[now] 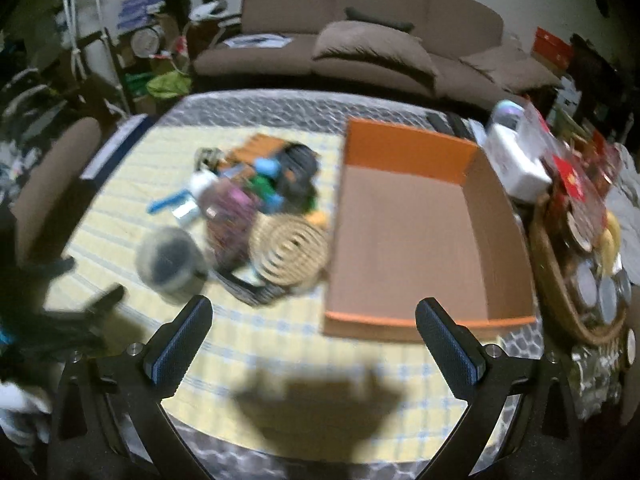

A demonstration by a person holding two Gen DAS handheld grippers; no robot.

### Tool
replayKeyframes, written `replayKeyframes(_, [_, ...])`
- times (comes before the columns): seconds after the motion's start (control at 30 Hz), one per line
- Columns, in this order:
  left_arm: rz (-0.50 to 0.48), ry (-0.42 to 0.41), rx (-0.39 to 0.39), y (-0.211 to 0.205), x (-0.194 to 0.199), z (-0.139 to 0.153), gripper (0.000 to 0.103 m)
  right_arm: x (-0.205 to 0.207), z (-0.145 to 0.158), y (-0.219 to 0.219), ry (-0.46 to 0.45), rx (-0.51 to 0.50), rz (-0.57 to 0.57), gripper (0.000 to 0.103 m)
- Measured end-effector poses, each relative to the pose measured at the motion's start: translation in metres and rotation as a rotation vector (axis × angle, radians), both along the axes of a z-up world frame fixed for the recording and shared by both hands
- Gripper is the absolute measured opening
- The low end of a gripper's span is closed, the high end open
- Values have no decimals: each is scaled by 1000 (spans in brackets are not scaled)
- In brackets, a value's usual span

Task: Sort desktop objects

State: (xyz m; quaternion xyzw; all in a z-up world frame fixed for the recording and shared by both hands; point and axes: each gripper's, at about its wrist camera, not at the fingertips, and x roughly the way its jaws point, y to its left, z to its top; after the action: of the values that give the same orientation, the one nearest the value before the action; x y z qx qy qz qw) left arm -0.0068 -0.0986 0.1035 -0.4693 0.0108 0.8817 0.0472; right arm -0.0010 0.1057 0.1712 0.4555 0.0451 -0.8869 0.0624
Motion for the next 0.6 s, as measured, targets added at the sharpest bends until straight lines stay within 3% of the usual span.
replayKeyframes(0.27, [-71, -15, -49, 14, -29, -41, 103, -44, -21, -34, -23, -140, -3, 103])
replayKeyframes(0.6, [-79, 37, -76, 30, -44, -56, 103, -84, -51, -47, -5, -259, -36, 103])
